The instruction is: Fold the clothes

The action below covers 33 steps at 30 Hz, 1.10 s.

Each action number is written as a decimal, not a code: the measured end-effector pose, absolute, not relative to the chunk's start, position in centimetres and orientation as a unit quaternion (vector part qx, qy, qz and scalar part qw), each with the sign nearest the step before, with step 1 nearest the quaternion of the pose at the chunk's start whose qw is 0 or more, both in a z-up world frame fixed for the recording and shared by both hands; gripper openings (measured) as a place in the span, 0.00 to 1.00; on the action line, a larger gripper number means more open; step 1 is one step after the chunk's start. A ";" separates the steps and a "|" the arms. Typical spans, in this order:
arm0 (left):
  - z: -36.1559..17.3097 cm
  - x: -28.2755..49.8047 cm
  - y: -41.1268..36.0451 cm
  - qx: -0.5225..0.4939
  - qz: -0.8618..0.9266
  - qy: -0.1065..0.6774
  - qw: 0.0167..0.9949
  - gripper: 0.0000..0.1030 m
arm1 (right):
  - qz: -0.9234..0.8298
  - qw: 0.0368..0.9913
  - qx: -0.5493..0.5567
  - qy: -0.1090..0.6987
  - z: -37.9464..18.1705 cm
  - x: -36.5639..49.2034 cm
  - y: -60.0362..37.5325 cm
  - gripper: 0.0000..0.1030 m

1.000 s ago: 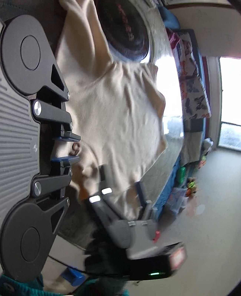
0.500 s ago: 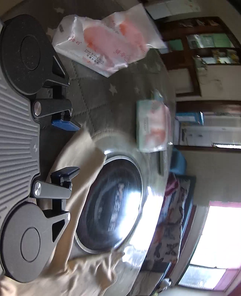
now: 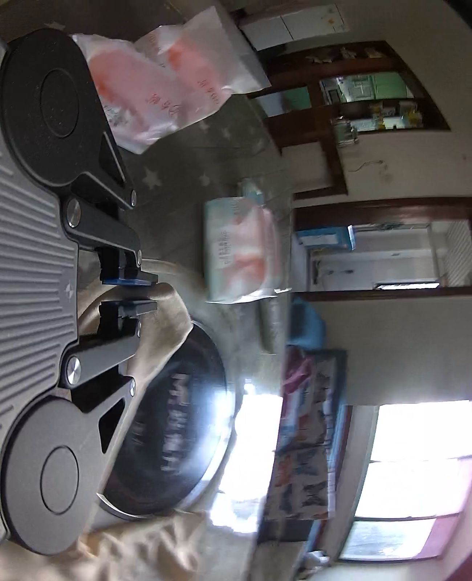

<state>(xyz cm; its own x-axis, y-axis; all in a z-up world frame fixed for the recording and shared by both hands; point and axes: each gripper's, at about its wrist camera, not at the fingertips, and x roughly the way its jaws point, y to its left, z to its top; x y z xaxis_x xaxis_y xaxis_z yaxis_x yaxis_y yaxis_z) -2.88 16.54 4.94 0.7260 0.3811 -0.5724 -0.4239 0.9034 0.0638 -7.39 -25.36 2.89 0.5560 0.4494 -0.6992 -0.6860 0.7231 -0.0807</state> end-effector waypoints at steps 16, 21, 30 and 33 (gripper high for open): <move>5.7 -3.8 16.6 -0.075 0.216 0.321 0.919 0.19 | 0.344 0.853 -0.175 0.352 3.2 -7.1 -25.6 1.00; 7.5 -3.4 11.3 -0.100 0.068 0.312 0.942 0.19 | 0.341 0.857 -0.157 0.352 3.9 -6.7 -26.1 1.00; 5.2 2.0 0.2 -0.065 -0.129 0.370 0.918 0.19 | 0.323 0.867 -0.148 0.350 3.8 -6.5 -26.8 1.00; 4.4 3.2 -1.8 -0.034 -0.156 0.376 0.913 0.19 | 0.324 0.865 -0.155 0.351 3.4 -6.6 -26.8 1.00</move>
<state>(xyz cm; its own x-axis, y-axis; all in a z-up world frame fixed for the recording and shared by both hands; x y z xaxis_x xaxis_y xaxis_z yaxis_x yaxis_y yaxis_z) 3.16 -1.78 4.41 0.6682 -0.3101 -0.6763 0.2593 0.9491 -0.1790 -6.57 -26.80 3.42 0.5437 0.4506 -0.7080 -0.6689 0.7422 -0.0412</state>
